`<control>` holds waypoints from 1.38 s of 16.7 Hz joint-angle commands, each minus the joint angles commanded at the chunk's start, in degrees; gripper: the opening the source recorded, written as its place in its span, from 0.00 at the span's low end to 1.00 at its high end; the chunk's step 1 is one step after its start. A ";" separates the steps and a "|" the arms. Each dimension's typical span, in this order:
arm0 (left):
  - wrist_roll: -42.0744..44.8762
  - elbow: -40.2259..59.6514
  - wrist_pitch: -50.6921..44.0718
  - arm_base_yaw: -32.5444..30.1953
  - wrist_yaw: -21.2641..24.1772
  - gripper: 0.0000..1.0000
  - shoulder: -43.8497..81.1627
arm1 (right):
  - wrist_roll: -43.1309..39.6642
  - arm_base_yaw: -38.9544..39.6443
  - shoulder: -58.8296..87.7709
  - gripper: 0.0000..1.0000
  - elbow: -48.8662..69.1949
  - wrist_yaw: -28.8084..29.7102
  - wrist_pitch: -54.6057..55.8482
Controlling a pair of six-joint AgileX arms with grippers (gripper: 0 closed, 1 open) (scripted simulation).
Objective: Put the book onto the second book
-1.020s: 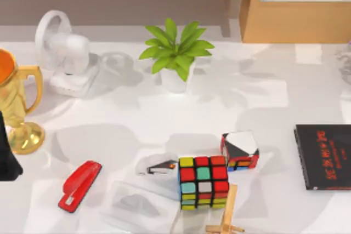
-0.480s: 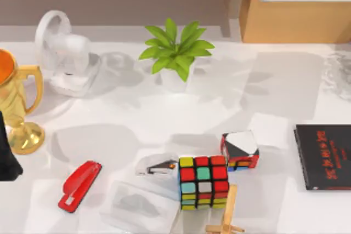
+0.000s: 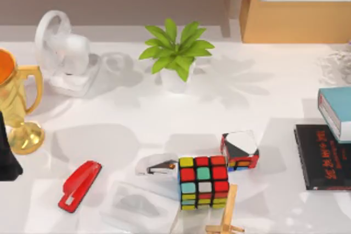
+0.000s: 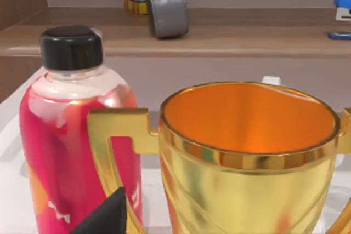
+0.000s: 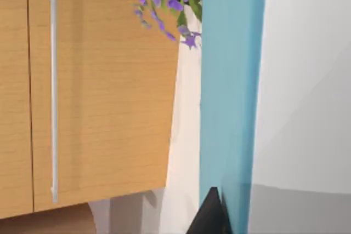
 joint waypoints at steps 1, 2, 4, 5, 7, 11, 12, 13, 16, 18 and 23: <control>0.00 0.00 0.00 0.00 0.00 1.00 0.00 | 2.96 1.96 -2.18 0.00 -2.54 0.62 -0.76; 0.00 0.00 0.00 0.00 0.00 1.00 0.00 | 5.43 3.64 -4.04 0.00 -4.62 1.12 -1.34; 0.00 0.00 0.00 0.00 0.00 1.00 0.00 | 8.63 5.97 -6.54 0.00 -7.34 1.78 -2.03; 0.00 0.00 0.00 0.00 0.00 1.00 0.00 | 9.32 6.48 -7.09 0.00 -7.92 1.94 -2.17; 0.00 0.00 0.00 0.00 0.00 1.00 0.00 | 9.42 6.57 -7.17 0.00 -8.01 1.96 -2.19; 0.00 0.00 0.00 0.00 0.00 1.00 0.00 | 9.47 6.31 -6.83 0.00 -7.80 1.86 -1.93; 0.00 0.00 0.00 0.00 0.00 1.00 0.00 | 9.41 6.24 -6.23 0.00 -7.84 1.78 -1.31; 0.00 0.00 0.00 0.00 0.00 1.00 0.00 | 9.37 6.16 -5.54 0.00 -7.88 1.70 -0.59; 0.00 0.00 0.00 0.00 0.00 1.00 0.00 | 9.17 5.93 -3.59 0.00 -8.00 1.43 1.47; 0.00 0.00 0.00 0.00 0.00 1.00 0.00 | 9.13 5.90 -3.46 0.00 -8.02 1.40 1.60; 0.00 0.00 0.00 0.00 0.00 1.00 0.00 | 9.13 5.90 -3.46 0.23 -8.02 1.40 1.60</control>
